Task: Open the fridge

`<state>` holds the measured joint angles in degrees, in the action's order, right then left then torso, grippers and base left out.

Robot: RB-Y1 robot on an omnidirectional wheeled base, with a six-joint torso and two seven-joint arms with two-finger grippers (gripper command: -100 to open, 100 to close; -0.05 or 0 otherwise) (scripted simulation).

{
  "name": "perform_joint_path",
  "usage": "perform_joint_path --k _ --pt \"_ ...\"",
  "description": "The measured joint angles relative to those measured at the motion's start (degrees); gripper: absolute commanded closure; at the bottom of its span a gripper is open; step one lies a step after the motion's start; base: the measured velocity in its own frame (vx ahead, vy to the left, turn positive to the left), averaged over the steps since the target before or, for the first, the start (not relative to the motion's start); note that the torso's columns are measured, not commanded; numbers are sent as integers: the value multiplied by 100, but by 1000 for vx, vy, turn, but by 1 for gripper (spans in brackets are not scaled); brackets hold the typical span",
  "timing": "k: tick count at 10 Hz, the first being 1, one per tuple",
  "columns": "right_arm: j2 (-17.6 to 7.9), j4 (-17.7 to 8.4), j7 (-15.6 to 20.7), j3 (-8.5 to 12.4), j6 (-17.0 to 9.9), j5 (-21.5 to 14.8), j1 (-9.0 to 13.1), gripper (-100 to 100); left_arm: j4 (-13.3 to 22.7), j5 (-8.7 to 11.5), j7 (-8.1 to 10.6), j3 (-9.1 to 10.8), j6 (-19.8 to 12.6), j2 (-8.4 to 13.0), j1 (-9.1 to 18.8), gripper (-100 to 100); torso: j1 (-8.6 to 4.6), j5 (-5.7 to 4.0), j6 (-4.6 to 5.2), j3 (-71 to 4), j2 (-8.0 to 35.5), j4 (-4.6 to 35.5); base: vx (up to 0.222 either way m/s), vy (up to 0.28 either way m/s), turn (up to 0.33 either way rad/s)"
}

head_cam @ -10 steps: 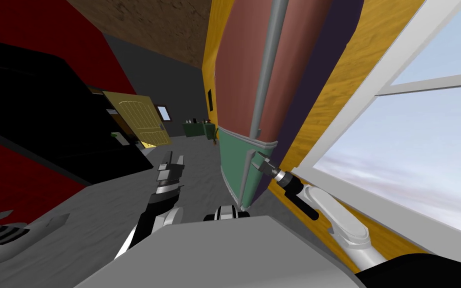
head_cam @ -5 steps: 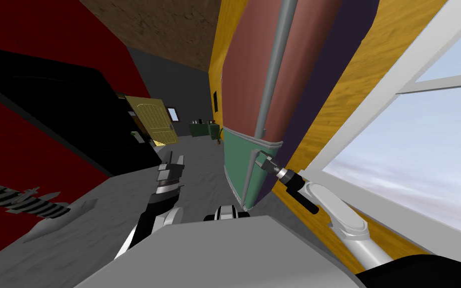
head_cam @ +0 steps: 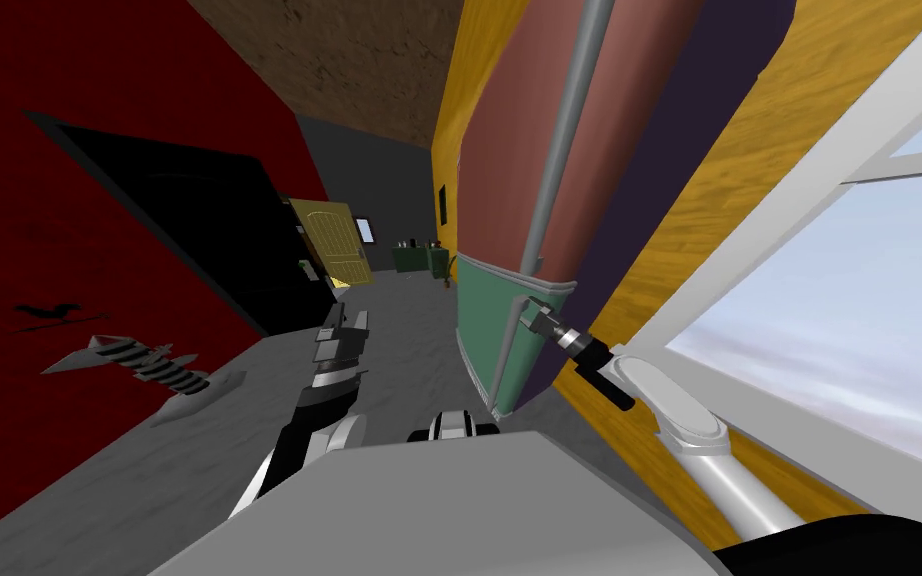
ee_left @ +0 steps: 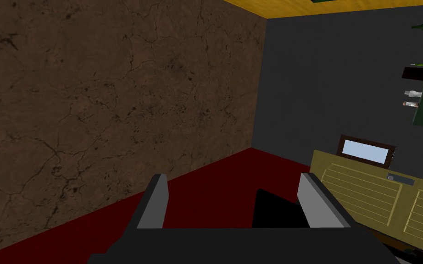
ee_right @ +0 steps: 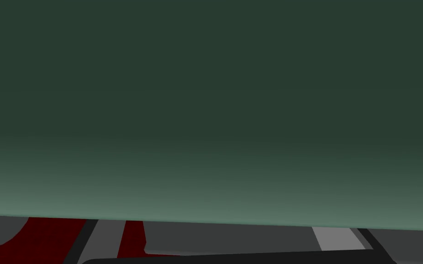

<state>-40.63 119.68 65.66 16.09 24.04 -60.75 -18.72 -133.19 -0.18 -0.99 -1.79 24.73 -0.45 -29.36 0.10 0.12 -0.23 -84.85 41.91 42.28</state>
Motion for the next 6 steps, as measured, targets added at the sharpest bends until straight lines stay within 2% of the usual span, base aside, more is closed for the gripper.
perform_joint_path --k 1,2,4,6 --pt "-34 -119 -29 2 -59 -26 80 -100 0 0 0 0 0 0 0 0 8 4 -14 -7 -11 -1 -39 9 26" --pt "-37 -133 -36 1 -77 -30 88 100 0 0 0 1 0 0 -1 0 3 -2 7 -4 -9 -8 58 -25 -173" --pt "28 86 25 -61 -48 -31 52 100 -1 0 0 2 1 1 -3 0 -46 -39 28 2 -13 -36 112 -51 -223" --pt "76 406 50 -101 21 -16 -152 100 -1 0 0 1 1 1 -3 0 -57 -44 32 12 4 -35 84 -39 -156"
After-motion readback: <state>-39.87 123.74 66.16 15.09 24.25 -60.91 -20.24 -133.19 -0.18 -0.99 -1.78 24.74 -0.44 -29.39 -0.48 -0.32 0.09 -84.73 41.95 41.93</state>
